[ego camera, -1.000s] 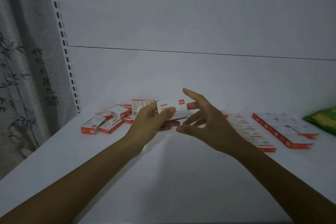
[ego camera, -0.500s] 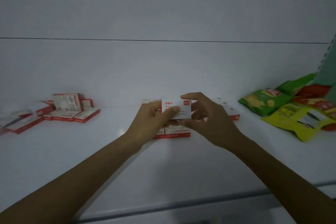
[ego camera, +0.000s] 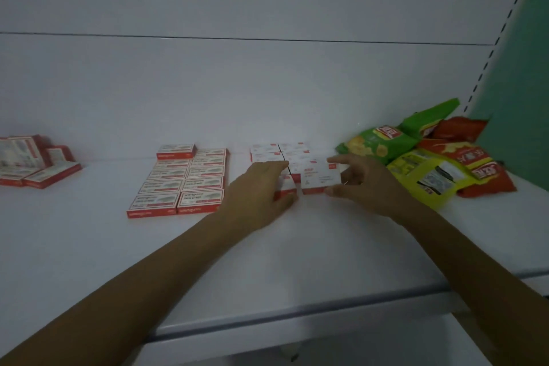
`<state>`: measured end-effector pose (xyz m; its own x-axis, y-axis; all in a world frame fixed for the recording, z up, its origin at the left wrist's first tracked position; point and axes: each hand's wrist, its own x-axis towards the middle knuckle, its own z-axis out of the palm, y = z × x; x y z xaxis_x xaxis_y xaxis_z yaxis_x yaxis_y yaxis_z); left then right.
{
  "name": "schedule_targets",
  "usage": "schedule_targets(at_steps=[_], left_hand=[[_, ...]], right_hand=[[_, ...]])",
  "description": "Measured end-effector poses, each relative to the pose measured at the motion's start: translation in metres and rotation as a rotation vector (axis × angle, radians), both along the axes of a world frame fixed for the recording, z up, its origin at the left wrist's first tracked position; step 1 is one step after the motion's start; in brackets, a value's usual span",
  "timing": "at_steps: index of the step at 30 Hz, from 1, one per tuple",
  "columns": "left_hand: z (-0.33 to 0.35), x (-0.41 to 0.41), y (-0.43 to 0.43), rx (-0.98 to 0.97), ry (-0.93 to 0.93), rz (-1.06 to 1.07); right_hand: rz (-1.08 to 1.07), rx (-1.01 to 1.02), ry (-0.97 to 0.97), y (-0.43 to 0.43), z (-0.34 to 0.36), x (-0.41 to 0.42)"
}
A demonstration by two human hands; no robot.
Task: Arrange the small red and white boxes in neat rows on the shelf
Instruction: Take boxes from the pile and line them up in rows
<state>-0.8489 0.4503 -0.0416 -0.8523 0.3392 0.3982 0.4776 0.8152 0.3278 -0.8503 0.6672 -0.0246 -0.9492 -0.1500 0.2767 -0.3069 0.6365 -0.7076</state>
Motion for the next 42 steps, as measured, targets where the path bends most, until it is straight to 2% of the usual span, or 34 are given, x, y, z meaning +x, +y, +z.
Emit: schedule_targets(at_steps=[3,6,12,15,19,26,35,42], left_hand=[[-0.006,-0.009,0.006,-0.15,0.035,-0.007],[-0.002,-0.011,0.004,-0.128,0.035,-0.066],[-0.012,-0.017,-0.002,-0.098,0.056,-0.047],[-0.019,-0.023,-0.004,-0.125,0.047,-0.045],[-0.023,-0.025,-0.003,-0.078,0.042,-0.078],[-0.031,-0.03,-0.004,-0.102,0.058,-0.113],[-0.028,-0.03,-0.003,-0.082,0.001,-0.115],[-0.012,-0.012,-0.001,-0.113,0.071,-0.096]], right_hand=[[0.028,0.081,-0.039,0.01,-0.003,-0.011],[0.042,0.199,-0.046,0.005,-0.001,-0.024],[0.042,0.05,-0.047,-0.003,-0.012,-0.031],[-0.013,0.04,-0.038,-0.004,-0.017,-0.03],[0.028,0.064,-0.04,-0.005,-0.016,-0.03],[0.046,0.241,-0.006,-0.001,-0.02,-0.037],[0.038,0.167,-0.044,-0.005,-0.017,-0.033],[0.08,0.078,-0.065,-0.014,-0.005,-0.022]])
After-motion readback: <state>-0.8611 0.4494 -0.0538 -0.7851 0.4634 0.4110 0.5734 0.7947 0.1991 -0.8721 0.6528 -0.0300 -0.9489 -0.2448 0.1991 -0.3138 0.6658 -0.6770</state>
